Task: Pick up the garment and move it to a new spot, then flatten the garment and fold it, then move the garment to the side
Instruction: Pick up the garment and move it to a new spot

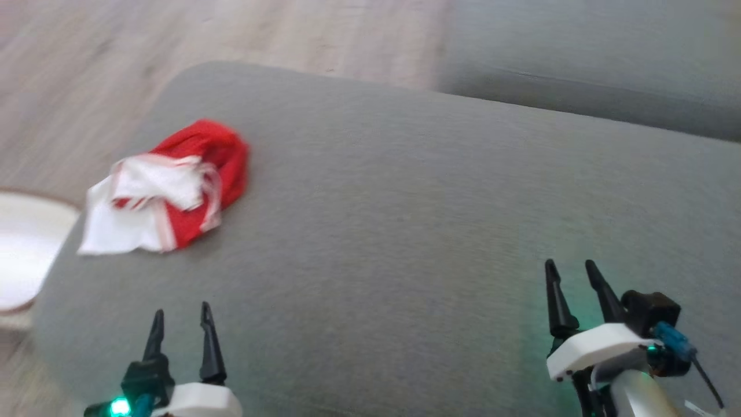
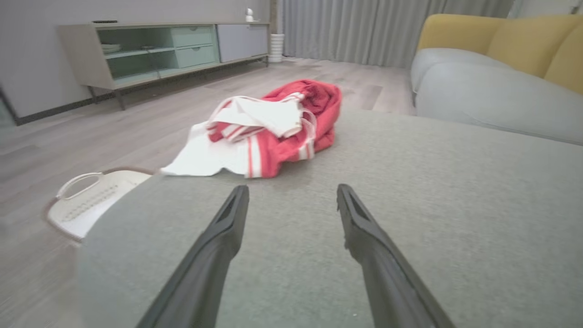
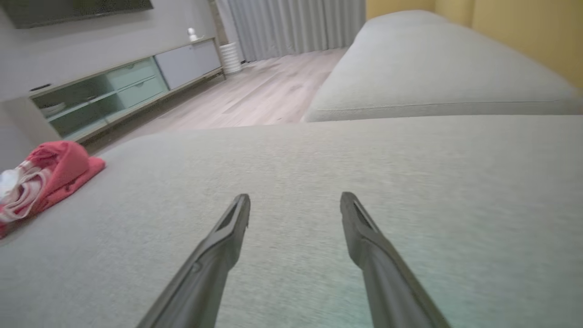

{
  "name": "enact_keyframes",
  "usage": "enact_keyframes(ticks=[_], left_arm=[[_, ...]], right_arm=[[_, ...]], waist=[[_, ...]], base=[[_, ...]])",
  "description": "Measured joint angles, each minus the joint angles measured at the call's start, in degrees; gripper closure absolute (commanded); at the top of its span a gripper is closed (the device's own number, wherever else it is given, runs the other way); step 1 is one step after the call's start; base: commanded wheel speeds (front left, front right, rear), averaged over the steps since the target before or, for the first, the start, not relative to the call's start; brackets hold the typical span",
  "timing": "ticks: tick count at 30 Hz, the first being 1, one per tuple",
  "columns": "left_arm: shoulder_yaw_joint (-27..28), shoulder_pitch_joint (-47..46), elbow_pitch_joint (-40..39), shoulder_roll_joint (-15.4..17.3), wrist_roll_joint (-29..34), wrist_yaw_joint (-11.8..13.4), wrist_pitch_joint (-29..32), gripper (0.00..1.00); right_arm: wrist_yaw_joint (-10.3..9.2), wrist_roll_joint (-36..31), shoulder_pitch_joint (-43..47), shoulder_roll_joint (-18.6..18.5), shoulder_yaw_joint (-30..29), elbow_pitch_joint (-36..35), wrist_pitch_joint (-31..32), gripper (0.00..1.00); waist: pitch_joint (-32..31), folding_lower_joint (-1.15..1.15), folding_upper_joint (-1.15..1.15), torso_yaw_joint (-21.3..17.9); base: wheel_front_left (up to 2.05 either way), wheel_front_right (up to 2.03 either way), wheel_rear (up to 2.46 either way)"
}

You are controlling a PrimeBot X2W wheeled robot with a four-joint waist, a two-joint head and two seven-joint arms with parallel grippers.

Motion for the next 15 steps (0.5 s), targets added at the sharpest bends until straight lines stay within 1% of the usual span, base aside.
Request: enact_keyframes(ticks=[4, 8, 11, 15], left_arm=[[2.48, 0.16, -0.03, 0.02, 0.89, 0.15, 0.01, 0.0], [5.38, 1.12, -0.03, 0.05, 1.43, -0.31, 0.01, 0.0], [7.23, 1.42, 0.05, 0.09, 1.78, -1.03, 0.01, 0.0], [10.61, -0.4, 0.56, 0.24, 1.85, -1.64, 0.01, 0.0]], right_arm=[[0.0, 0.87, -0.05, 0.04, 1.01, 0.01, 0.0, 0.0], [0.0, 1.11, -0.25, 0.07, 2.45, 0.07, 0.0, 0.0], [0.0, 1.05, -1.15, 0.07, 2.75, 0.09, 0.0, 0.0], [0.0, -0.38, -2.68, 0.07, 3.12, -0.07, 0.0, 0.0]], waist=[[0.58, 0.0, 0.0, 5.07], [1.47, 0.0, 0.0, 8.79], [2.92, 0.0, 0.0, 9.68], [5.54, 0.0, 0.0, 8.9]], base=[[0.0, 0.0, 0.0], [0.0, 0.0, 0.0], [0.0, 0.0, 0.0], [0.0, 0.0, 0.0]])
